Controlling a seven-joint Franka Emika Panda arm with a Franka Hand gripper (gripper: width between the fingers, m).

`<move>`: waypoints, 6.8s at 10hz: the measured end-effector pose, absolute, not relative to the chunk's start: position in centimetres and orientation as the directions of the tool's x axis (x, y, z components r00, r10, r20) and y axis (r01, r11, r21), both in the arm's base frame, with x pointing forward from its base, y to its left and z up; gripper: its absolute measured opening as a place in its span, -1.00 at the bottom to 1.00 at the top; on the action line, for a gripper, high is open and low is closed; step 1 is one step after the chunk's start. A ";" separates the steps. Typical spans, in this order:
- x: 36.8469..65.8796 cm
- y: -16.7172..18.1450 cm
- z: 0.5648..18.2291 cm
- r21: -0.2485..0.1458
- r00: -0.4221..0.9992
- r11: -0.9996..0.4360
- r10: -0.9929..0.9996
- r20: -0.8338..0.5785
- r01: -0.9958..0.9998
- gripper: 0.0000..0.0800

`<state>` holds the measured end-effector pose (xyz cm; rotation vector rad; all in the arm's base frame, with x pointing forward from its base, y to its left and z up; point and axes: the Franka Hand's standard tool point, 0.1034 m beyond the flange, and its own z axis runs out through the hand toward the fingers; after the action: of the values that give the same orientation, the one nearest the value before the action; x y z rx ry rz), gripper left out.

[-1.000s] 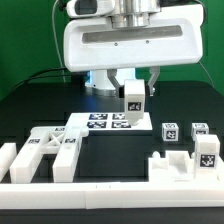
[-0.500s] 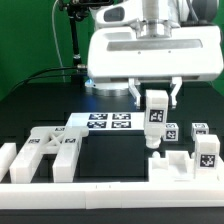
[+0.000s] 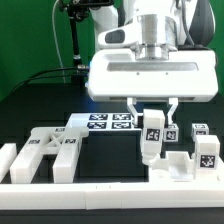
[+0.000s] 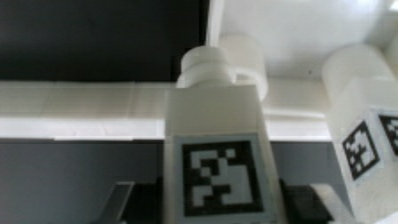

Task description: Assemble chair

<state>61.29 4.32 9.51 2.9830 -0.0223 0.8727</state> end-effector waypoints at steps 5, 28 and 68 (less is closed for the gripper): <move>63.6 4.8 11.0 0.019 0.812 -1.000 -0.008 0.584 -0.023 -0.28; 62.9 5.5 7.3 0.034 0.819 -0.999 0.005 0.574 -0.018 0.61; 64.1 5.6 7.7 -0.115 0.949 -0.951 -0.299 0.098 -0.288 0.62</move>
Offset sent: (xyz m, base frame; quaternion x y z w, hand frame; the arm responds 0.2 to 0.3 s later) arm 0.0150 0.0007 0.0156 0.0183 0.0436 0.0201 0.9987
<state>64.13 5.55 7.73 3.1997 -0.4833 0.1858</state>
